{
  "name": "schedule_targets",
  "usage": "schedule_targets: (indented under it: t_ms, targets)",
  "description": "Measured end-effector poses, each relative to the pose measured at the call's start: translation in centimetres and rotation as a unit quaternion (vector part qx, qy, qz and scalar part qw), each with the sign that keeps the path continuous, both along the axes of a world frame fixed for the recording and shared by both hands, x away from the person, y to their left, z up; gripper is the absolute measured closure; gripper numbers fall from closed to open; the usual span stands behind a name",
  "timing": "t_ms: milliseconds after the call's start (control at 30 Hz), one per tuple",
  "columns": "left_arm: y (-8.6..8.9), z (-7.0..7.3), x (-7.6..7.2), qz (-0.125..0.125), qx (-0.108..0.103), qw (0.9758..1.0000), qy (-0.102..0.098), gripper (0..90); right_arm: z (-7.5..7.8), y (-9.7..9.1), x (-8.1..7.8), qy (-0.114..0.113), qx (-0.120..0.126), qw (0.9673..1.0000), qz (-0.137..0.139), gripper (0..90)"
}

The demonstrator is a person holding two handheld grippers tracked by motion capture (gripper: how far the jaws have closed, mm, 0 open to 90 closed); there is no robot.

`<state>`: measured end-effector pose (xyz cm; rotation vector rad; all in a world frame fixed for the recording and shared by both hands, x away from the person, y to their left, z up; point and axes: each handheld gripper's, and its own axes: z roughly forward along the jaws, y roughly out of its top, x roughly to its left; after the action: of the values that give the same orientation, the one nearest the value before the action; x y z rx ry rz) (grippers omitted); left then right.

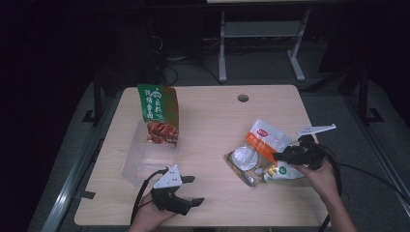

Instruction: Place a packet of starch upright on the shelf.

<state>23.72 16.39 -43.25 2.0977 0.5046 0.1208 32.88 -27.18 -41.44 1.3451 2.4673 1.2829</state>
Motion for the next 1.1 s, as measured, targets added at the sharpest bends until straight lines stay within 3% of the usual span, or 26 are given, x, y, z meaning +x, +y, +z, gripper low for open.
schedule_targets:
  t_ms: [400,567,867,1100]
  targets:
    - [-0.5,-0.2,-0.1,-0.007,0.002,1.0,0.002,23.0,-0.5,1.2,1.2,0.016,0.017,0.9997,-0.011,56.6]
    - [-0.7,-0.2,-0.1,-0.008,0.001,1.0,0.003,23.0,-0.7,1.8,1.6,0.014,0.013,0.9997,-0.018,60.0]
    - [-0.7,-0.2,0.0,-0.007,-0.006,0.9999,0.009,23.0,-0.8,2.4,1.8,0.024,0.006,0.9995,-0.017,77.1]
    - [-0.9,-0.2,0.4,-0.011,-0.01,0.9998,0.014,23.0,-0.7,2.4,1.7,0.014,0.024,0.9996,0.001,87.2]
